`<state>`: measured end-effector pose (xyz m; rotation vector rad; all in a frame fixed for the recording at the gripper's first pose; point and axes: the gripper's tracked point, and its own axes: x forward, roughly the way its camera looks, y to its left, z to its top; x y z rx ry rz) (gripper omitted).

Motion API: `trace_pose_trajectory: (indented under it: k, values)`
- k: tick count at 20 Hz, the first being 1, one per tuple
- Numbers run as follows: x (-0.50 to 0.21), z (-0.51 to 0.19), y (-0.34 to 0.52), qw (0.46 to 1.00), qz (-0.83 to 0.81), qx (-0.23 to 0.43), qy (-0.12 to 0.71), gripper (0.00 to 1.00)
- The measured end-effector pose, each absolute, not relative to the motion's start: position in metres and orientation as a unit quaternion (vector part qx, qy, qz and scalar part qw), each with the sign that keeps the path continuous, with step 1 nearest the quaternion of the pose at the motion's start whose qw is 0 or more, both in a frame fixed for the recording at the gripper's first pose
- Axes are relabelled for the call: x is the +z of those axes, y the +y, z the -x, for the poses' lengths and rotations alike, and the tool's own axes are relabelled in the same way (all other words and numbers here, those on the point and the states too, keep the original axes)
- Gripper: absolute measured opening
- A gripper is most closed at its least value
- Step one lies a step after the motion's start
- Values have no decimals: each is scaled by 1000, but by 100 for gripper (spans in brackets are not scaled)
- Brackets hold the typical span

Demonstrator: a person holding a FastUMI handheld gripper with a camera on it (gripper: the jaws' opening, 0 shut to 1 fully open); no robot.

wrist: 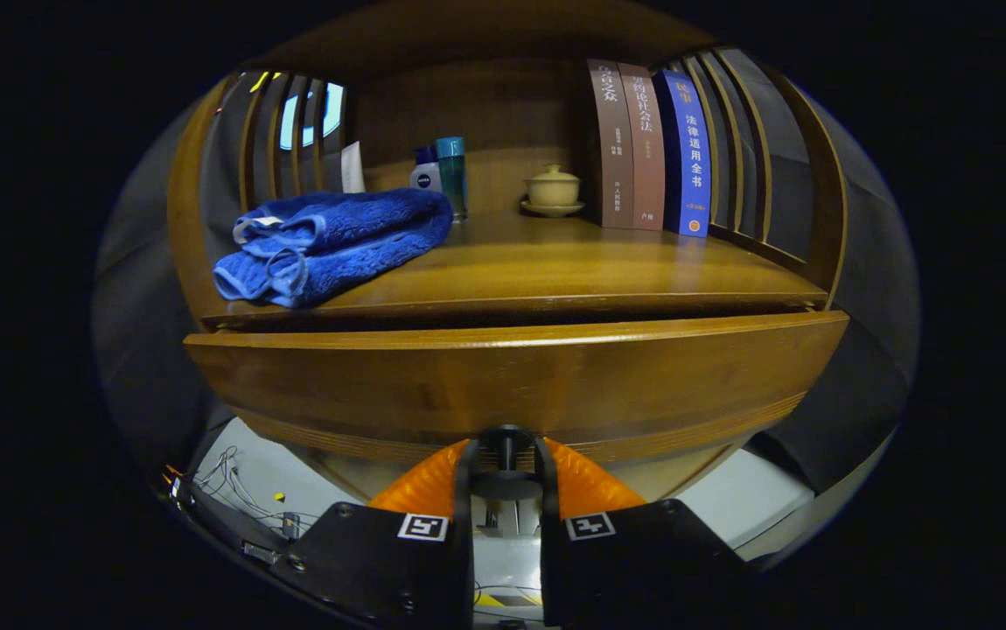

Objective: Pull open the drawer, take out the items inside it, and place them on the countertop above the cabinet.

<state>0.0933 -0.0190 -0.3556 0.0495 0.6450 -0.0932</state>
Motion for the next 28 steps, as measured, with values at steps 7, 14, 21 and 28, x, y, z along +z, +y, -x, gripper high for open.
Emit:
trace_pose_trajectory:
  k: [7,14,21,28]
  values:
    - [-347,-33,-14,939,-28,-44,340,34]
    - [-339,26,-11,932,-41,-44,357,34]
    - [-335,60,-7,928,-50,-43,366,34]
    - [-344,90,-8,917,-52,-43,392,33]
